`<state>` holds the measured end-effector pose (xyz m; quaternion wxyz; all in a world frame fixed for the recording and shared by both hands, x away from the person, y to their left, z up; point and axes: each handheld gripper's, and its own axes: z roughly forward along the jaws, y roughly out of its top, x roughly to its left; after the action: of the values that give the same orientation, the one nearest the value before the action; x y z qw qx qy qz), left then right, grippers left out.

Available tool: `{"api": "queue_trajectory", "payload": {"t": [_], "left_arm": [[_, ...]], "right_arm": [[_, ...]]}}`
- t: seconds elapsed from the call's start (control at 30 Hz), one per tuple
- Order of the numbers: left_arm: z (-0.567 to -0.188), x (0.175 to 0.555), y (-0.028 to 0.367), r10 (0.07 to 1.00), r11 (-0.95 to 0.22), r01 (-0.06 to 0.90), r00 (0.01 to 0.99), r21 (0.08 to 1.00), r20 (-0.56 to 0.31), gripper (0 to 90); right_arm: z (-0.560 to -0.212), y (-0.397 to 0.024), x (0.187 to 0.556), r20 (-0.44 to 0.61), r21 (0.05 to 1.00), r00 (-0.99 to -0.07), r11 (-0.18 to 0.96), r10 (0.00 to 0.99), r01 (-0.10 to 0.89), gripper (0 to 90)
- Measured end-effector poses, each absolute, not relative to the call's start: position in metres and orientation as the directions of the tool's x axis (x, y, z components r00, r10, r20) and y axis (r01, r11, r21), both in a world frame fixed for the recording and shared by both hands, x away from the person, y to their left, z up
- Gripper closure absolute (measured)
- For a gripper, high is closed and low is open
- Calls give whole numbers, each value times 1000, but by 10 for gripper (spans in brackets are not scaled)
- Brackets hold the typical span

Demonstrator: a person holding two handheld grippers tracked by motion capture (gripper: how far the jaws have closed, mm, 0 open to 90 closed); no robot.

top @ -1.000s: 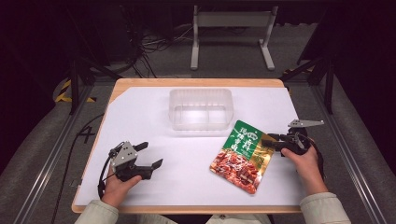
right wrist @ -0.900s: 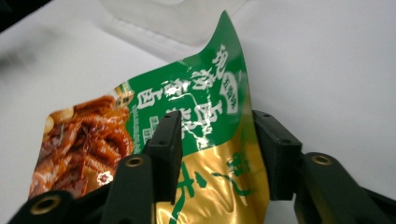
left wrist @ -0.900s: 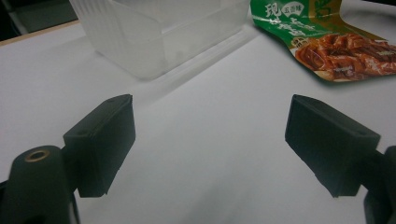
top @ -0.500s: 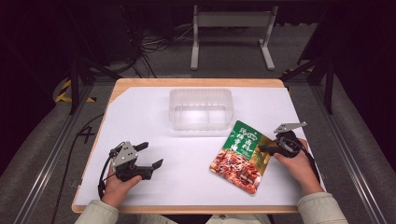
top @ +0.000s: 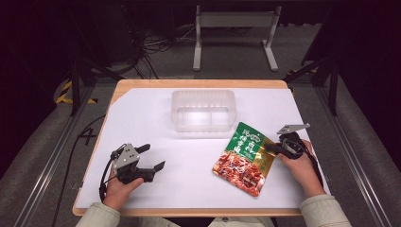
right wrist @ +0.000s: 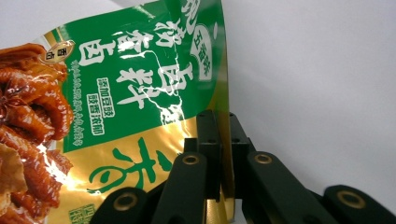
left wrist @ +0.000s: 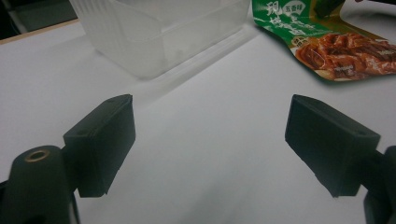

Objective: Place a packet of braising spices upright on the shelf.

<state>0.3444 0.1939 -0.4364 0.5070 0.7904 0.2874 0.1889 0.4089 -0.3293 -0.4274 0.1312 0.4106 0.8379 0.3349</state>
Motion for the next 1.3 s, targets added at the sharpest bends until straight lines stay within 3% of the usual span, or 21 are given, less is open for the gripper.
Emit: {"api": "queue_trajectory", "payload": {"t": [0.7,1.3], "left_arm": [[-436,344,194,648,-316,264,761,911,4,171],[-435,343,195,650,-310,258,760,915,7,171]], "right_arm": [[-384,-334,386,138,751,-620,327,772,574,900],[-325,-317,349,154,833,-718,302,679,463,900]]}}
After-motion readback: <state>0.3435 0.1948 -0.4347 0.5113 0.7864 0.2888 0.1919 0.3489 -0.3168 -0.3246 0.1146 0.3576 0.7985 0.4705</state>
